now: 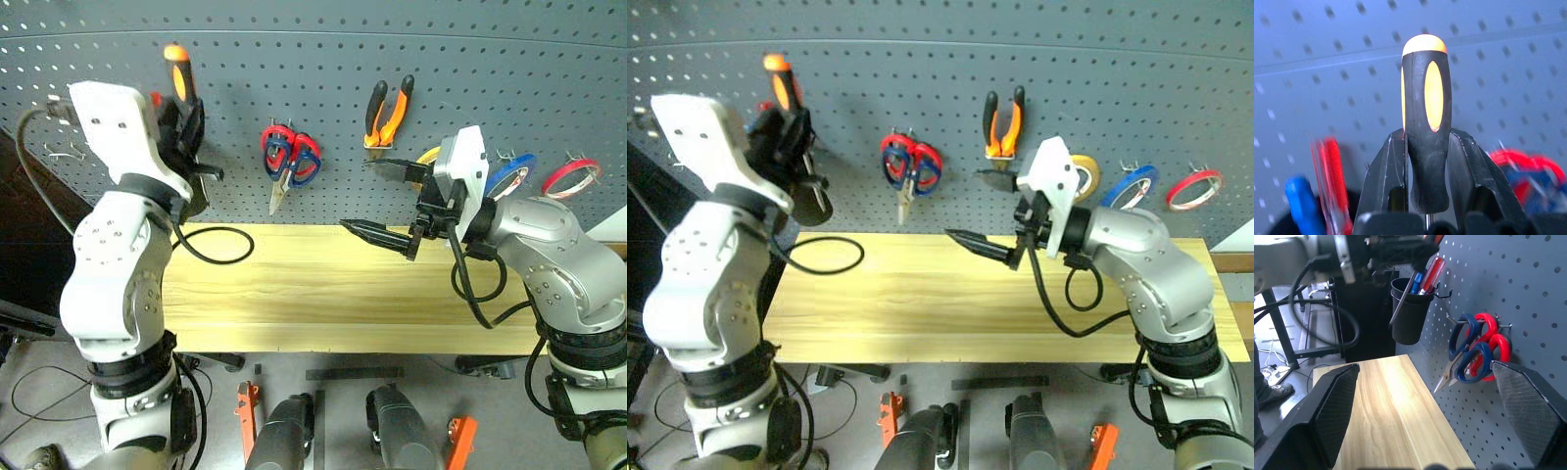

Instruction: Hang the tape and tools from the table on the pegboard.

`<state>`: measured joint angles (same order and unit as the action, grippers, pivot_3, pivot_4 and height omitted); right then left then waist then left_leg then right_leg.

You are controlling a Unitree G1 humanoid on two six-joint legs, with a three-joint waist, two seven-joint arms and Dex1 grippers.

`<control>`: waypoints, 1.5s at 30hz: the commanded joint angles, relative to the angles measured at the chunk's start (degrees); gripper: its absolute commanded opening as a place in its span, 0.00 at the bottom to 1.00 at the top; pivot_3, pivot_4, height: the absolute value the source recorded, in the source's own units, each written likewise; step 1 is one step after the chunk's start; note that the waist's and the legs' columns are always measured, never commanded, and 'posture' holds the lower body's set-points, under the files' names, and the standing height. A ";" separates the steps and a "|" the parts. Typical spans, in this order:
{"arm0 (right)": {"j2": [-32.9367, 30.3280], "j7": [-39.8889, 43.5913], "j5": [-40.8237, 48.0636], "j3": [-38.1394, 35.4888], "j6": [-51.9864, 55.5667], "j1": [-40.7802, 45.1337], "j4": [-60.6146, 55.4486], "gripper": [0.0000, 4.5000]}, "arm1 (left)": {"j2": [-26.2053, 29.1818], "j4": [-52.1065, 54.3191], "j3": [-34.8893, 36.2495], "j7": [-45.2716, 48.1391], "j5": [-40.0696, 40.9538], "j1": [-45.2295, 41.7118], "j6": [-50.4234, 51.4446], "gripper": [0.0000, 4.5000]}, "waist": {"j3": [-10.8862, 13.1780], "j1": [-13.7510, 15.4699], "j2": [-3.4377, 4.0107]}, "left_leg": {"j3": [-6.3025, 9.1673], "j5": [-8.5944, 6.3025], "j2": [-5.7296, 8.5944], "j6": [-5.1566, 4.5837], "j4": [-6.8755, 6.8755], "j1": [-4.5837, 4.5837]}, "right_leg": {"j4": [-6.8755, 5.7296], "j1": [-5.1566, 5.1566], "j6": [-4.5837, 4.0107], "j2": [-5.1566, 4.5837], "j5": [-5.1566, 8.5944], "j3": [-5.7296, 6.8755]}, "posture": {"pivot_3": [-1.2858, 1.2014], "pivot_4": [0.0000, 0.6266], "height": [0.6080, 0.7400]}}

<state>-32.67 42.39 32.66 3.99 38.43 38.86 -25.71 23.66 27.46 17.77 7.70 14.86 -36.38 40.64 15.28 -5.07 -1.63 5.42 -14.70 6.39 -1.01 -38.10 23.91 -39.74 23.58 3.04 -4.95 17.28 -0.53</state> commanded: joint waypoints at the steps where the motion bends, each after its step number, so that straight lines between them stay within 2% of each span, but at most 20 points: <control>1: -0.25 0.40 -0.30 -1.38 -1.75 0.97 -0.81 1.00 | 2.80 -1.79 2.65 -1.38 -0.08 -7.52 -2.60 0.17 | 0.00 0.14 -0.01 | 0.00 0.00 0.00 0.00 -0.02 0.01 | -0.01 0.00 0.00 -0.01 0.00 0.01 | 0.46 0.35 1.00; 6: 0.26 -0.13 -0.56 -1.61 -2.47 1.39 -0.11 1.00 | 5.34 -6.54 4.47 -2.33 -0.41 -11.78 -4.58 0.17 | -0.03 -0.01 -0.03 | 0.00 0.00 0.01 0.02 -0.03 0.03 | 0.02 0.02 0.01 -0.02 -0.01 0.05 | 0.46 0.35 1.00; 11: 0.98 -0.59 -0.69 -1.54 -2.79 1.80 0.26 1.00 | 6.69 -9.49 4.26 -1.72 -1.98 -9.64 -9.19 0.17 | -0.02 0.04 -0.03 | 0.05 0.01 0.00 0.06 -0.04 0.02 | -0.04 0.05 0.01 -0.02 -0.01 0.11 | 0.46 0.35 1.00; 20: 2.30 -2.13 0.28 -2.59 -2.13 2.20 -0.43 1.00 | 3.52 -17.36 2.90 -3.79 -4.60 -5.68 -20.55 0.17 | -0.04 0.08 -0.06 | 0.03 0.01 0.01 0.06 -0.11 0.06 | -0.09 0.08 0.01 -0.05 -0.02 0.12 | 0.45 0.36 1.00; 24: 2.25 -2.37 1.58 -3.16 -1.40 2.05 -1.42 1.00 | 2.80 -17.85 3.83 -5.73 -5.15 -4.13 -21.25 0.17 | -0.04 -0.11 -0.06 | -0.01 0.01 0.01 0.06 -0.10 0.06 | -0.14 0.14 0.00 -0.06 -0.02 0.11 | 0.44 0.36 1.00; 35: 1.17 -1.87 3.33 -4.19 -0.91 1.92 -1.62 1.00 | 2.78 -12.10 4.53 -9.18 -5.06 -1.52 -19.89 1.00 | -0.08 -0.24 -0.11 | -0.05 0.01 0.00 0.06 -0.16 0.06 | -0.20 0.17 -0.01 -0.06 -0.03 0.10 | 0.45 0.33 1.00; 37: 0.21 -1.65 4.55 -5.53 -0.15 0.89 -2.33 1.00 | 3.86 -9.86 4.01 -8.56 -5.21 -1.77 -18.75 1.00 | -0.09 -0.17 -0.13 | -0.05 0.01 0.00 0.06 -0.17 0.06 | -0.21 0.17 -0.01 -0.06 -0.03 0.10 | 0.45 0.32 1.00; 41: -3.77 -0.93 9.26 -10.28 3.04 -4.55 -5.91 1.00 | 5.16 -3.55 1.31 -0.97 1.47 -1.45 -14.74 1.00 | -0.25 0.18 -0.23 | -0.03 0.01 0.01 0.06 -0.15 0.11 | -0.19 0.18 -0.01 -0.07 -0.03 0.12 | 0.46 0.31 1.00; 45: -6.00 -1.86 8.96 -10.86 3.22 -11.42 -10.18 1.00 | 5.45 4.65 -0.18 0.11 4.51 3.21 -6.76 1.00 | -0.66 0.22 -0.27 | -0.04 0.00 0.01 0.06 -0.13 0.10 | -0.17 0.15 -0.01 -0.08 -0.03 0.11 | 0.46 0.29 1.00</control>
<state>-38.25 40.99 40.74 -5.61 41.93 28.25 -32.37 28.71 27.57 17.71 7.50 18.02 -33.71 31.44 14.62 -4.85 -1.90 5.37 -14.69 6.40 -0.95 -38.23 23.99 -39.93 23.73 3.03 -5.03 17.25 -0.42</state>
